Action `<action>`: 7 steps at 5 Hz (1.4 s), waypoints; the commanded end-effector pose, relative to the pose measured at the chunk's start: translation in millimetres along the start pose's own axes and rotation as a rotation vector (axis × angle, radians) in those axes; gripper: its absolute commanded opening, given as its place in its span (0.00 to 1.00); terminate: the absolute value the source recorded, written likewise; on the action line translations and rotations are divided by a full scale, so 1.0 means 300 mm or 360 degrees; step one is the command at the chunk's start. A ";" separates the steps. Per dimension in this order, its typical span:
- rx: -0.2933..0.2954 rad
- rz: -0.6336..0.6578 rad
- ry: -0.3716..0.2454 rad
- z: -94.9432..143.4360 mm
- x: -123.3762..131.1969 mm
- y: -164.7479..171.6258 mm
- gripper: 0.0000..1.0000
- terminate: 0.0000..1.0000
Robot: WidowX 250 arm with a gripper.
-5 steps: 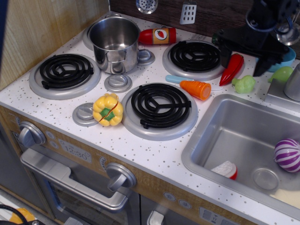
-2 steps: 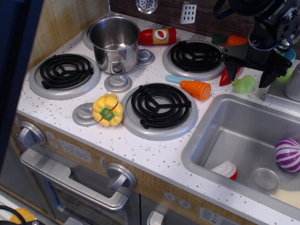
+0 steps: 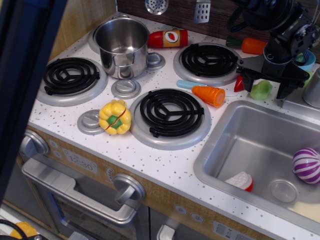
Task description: Put broccoli in pot or pan
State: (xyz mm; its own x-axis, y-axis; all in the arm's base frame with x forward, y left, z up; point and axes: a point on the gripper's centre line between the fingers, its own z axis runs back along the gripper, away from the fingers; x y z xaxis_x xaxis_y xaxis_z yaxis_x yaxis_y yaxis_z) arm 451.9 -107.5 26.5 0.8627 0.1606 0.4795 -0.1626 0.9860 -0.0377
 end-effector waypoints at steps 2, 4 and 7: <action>-0.0089 0.0104 -0.0097 -0.016 0.074 0.050 1.00 0.00; -0.0090 0.0143 -0.0057 0.006 0.081 0.042 0.00 0.00; 0.0391 0.0136 0.0206 0.350 -0.006 0.227 0.00 0.00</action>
State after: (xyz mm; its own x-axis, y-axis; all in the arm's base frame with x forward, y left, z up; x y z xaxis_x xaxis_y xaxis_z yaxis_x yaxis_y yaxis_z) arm 365.3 -23.4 94.6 0.9312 0.2149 0.2943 -0.2959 0.9173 0.2665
